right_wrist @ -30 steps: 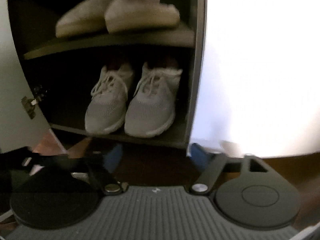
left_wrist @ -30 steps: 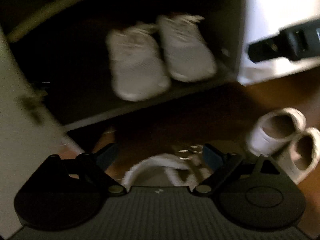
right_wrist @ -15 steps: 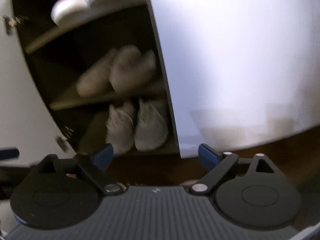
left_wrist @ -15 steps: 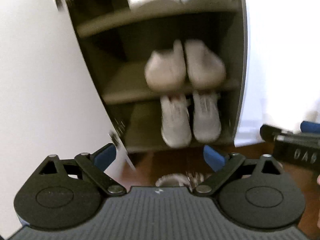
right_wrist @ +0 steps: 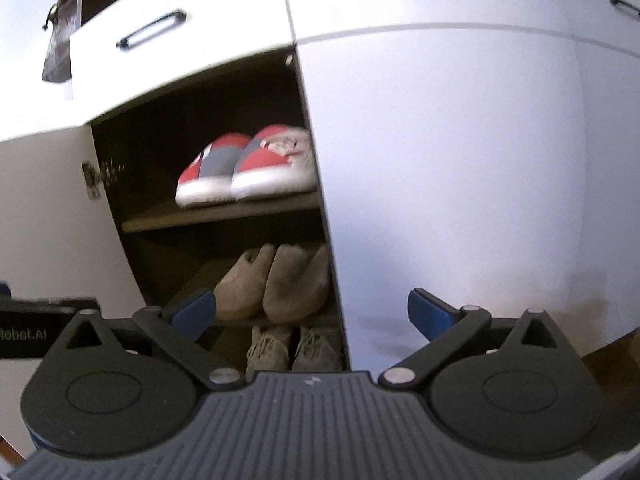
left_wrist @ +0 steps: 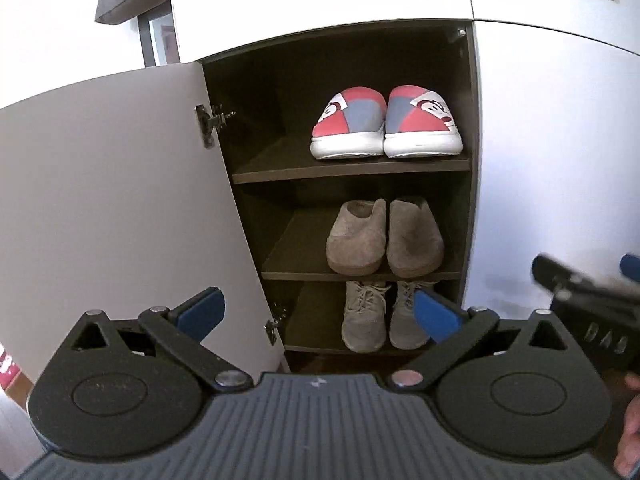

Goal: Organize scattered shoes
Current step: 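Pull both tools back out of the cabinet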

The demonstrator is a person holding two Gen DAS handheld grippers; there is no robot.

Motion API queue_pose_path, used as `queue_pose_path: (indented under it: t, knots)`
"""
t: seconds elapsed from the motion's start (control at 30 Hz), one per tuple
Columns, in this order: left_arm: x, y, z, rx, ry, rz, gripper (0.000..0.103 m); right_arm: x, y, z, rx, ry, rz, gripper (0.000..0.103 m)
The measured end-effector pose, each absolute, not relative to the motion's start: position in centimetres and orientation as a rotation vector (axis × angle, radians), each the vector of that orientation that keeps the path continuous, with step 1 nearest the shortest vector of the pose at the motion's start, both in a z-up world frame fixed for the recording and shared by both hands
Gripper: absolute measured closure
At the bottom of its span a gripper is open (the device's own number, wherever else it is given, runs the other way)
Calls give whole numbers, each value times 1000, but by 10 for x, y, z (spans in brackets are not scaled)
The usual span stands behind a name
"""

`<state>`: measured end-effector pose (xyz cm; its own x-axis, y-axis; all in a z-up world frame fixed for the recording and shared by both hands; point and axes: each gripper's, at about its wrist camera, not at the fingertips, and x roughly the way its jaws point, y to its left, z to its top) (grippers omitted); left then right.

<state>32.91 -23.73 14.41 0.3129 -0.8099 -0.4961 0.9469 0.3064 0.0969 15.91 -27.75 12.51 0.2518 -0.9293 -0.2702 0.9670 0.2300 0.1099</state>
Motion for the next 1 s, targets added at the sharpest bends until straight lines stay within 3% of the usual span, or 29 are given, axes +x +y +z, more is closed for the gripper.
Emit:
queue_pose_path:
  t: [0.4, 1.0]
  knots:
    - [321, -225, 127, 407, 441, -1194, 0, 140, -249, 139, 175, 180, -1329, 1]
    - [304, -218, 94, 476, 478, -1204, 1, 128, -236, 105, 201, 279, -1341, 1]
